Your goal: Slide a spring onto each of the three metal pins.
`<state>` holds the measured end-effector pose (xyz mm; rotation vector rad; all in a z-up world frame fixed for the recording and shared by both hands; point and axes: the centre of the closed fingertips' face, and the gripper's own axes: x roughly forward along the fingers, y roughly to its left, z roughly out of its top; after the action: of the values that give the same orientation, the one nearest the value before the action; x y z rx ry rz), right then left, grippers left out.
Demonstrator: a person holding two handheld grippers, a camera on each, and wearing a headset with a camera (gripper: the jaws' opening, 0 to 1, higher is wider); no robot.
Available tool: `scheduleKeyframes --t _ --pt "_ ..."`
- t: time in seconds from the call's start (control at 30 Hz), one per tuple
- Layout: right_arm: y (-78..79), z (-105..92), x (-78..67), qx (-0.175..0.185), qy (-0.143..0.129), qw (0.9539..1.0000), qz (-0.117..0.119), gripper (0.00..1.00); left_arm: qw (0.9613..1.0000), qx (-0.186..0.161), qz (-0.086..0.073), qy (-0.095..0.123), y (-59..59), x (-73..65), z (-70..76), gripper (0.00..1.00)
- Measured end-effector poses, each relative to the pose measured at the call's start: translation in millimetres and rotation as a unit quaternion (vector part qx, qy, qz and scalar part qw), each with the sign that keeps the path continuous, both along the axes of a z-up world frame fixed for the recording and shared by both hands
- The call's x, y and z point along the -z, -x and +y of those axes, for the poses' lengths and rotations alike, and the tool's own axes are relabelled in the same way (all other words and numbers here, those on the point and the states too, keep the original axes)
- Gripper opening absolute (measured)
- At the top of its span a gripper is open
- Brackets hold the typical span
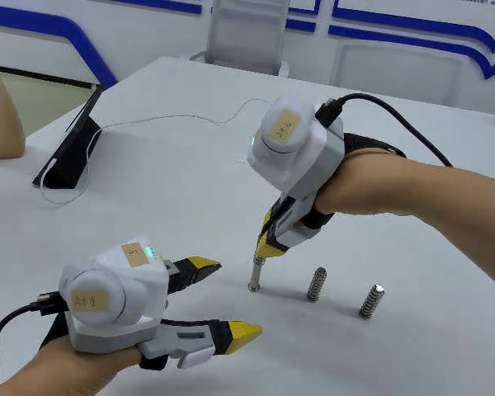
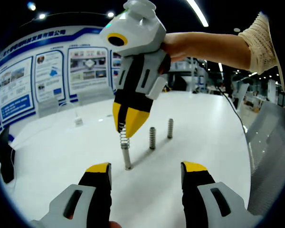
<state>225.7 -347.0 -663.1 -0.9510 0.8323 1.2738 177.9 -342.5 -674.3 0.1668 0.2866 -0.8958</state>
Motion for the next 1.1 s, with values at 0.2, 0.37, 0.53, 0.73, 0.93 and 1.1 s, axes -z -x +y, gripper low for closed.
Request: scheduleKeyframes --t 0.2,0.37,0.53,0.73,0.93,1.1 --pt "-1.9 0.3 12.2 0.006 0.009 0.9999 0.012 0.12 1.0000 0.001 0.002 0.000 -0.8 1.5 -0.2 0.60" --pt "-2.7 0.6 22.4 0.009 0.015 0.9997 0.018 0.12 1.0000 -0.001 0.002 -0.001 -1.9 1.2 1.4 0.60" --pt "-4.6 -1.1 33.0 0.019 0.018 0.9994 0.023 0.12 1.0000 -0.002 0.004 -0.002 -2.0 2.2 2.9 0.60" --pt "-5.5 -0.9 43.5 0.024 0.021 0.9991 0.026 0.12 1.0000 -0.001 0.005 -0.001 -1.9 3.2 2.0 0.60" --pt "-8.0 -1.4 49.4 0.028 0.022 0.9990 0.027 0.12 1.0000 -0.002 0.006 -0.002 -2.1 3.6 2.6 0.60" --pt "-8.7 -0.5 50.4 0.032 0.017 0.9990 0.027 0.12 1.0000 -0.004 0.007 -0.003 -3.0 4.1 3.6 0.60"
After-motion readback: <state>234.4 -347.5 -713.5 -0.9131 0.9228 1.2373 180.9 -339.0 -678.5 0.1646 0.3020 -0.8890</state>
